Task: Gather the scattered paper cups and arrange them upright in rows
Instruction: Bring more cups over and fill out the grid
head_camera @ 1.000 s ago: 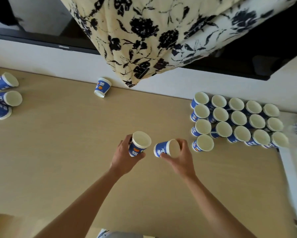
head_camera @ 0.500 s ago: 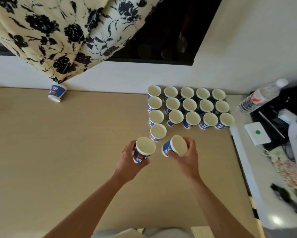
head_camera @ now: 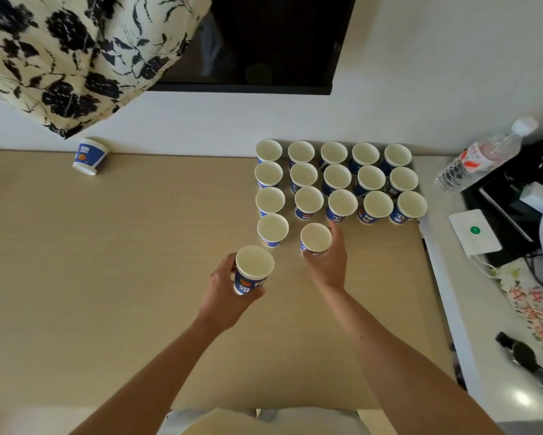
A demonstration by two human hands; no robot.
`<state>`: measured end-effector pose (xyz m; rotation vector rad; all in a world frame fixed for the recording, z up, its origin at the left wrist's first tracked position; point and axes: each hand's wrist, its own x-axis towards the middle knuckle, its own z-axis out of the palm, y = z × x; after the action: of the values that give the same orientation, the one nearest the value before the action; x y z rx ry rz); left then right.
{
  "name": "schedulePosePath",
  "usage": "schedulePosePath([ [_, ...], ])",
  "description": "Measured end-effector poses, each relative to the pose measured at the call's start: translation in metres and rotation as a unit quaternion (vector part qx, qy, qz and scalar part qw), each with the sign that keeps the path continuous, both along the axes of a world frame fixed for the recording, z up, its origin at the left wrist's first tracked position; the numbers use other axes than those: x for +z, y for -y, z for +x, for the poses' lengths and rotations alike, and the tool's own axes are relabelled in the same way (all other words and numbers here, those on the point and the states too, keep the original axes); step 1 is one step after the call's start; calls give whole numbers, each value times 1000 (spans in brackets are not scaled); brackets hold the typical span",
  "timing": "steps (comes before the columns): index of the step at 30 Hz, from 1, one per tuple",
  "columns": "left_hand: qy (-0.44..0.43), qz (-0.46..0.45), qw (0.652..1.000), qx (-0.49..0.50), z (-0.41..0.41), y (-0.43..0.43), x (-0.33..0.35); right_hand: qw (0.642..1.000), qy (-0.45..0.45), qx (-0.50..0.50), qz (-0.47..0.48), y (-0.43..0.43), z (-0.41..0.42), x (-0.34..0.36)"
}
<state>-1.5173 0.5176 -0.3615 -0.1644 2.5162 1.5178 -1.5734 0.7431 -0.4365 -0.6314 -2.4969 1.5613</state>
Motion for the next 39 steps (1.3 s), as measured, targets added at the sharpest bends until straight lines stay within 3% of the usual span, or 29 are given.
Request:
schedulePosePath([
  [11,6,-17,1000,9,4,-1,1,998,-15,-53,-38,4,-14,-18],
  [23,12,-17,1000,6,7,-4,7,997,-32,-28,-59,7,-24,-27],
  [32,4,-22,1000,9,8,-13,6,998,-12,-44,-44,-3,17,-31],
  [35,0,-5,1000,9,2,-26,10,991,12,-30,-129,-5,45,-13],
  [39,-2,19,1000,-8,-7,-49,15,932,57,159,-322,-24,58,28],
])
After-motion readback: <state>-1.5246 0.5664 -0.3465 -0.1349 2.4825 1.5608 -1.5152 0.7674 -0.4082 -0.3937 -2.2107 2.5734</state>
